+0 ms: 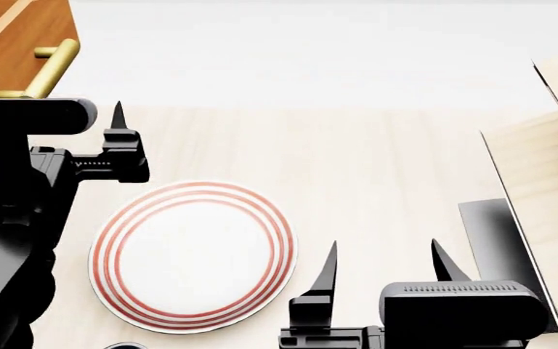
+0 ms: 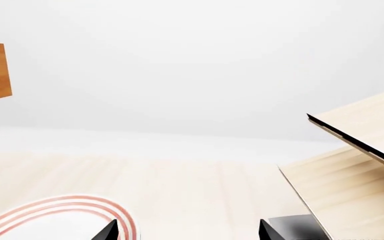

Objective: Close the top drawer of the cabinet.

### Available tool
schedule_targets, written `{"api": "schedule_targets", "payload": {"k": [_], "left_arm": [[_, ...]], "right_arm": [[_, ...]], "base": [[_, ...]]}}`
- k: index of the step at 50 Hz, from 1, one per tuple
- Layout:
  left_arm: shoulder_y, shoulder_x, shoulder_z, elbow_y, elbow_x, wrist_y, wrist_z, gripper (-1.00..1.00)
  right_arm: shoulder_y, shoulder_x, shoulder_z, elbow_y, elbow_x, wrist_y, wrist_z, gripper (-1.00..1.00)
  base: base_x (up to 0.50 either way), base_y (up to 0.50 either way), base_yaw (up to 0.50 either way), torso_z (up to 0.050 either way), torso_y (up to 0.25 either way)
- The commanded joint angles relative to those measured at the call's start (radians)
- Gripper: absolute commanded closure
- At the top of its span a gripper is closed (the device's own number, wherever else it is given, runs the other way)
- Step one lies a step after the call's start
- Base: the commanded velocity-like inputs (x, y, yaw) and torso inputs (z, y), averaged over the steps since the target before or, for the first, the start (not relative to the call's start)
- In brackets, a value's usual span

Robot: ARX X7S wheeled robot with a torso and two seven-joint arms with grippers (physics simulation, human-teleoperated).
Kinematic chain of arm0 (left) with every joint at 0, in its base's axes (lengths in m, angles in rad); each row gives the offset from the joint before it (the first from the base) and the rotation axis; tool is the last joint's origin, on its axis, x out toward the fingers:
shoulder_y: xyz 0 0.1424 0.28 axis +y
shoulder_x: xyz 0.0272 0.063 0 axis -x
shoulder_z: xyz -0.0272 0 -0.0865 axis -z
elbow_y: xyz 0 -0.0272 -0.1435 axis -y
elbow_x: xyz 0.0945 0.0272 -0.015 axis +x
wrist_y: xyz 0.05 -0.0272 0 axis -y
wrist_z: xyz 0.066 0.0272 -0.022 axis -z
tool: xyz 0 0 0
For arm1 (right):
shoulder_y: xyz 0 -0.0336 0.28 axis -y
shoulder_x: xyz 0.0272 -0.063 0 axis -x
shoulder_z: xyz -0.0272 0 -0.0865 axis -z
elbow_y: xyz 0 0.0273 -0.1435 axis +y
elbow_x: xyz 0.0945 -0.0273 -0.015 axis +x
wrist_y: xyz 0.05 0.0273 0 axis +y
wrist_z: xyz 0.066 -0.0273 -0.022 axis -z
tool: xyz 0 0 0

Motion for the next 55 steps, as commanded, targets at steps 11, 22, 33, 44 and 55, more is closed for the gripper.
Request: {"api": "schedule_targets", "payload": {"k": [11,22,33,44,55], "left_arm": [[-0.124,-0.045,-0.046,-0.157,0.019,0.029,-0.065,-1.0],[-0.152,-0.089,-0.111,-0.259,0.016,0.077,-0.094,-1.0],[-0.176,-0.117,-0.177,-0.291,0.008,0.085,-0.149,-1.0],[-0.221,-0.213,-0.355,-0.419,0.063,0.1,-0.397,-1.0],[-0.199,-0.242,-0.39,-0.415,0.057,0.091,-0.415,-1.0]], "right_arm": [[-0.012,0.009,-0.042,0.053,-0.013,-0.054,0.003,-1.0],[-0.009,0.013,-0.048,0.065,-0.011,-0.062,0.007,-1.0],[-0.016,0.021,-0.055,0.091,-0.012,-0.088,0.005,-1.0],[-0.021,0.027,-0.068,0.145,-0.015,-0.124,-0.003,-1.0],[-0.029,0.03,-0.074,0.141,-0.012,-0.124,0.005,-1.0]], "base": [[0.01,0.0,0.0,0.0,0.0],[0.0,0.0,0.0,0.0,0.0],[0.0,0.0,0.0,0.0,0.0],[0.0,0.0,0.0,0.0,0.0],[0.0,0.0,0.0,0.0,0.0]]}}
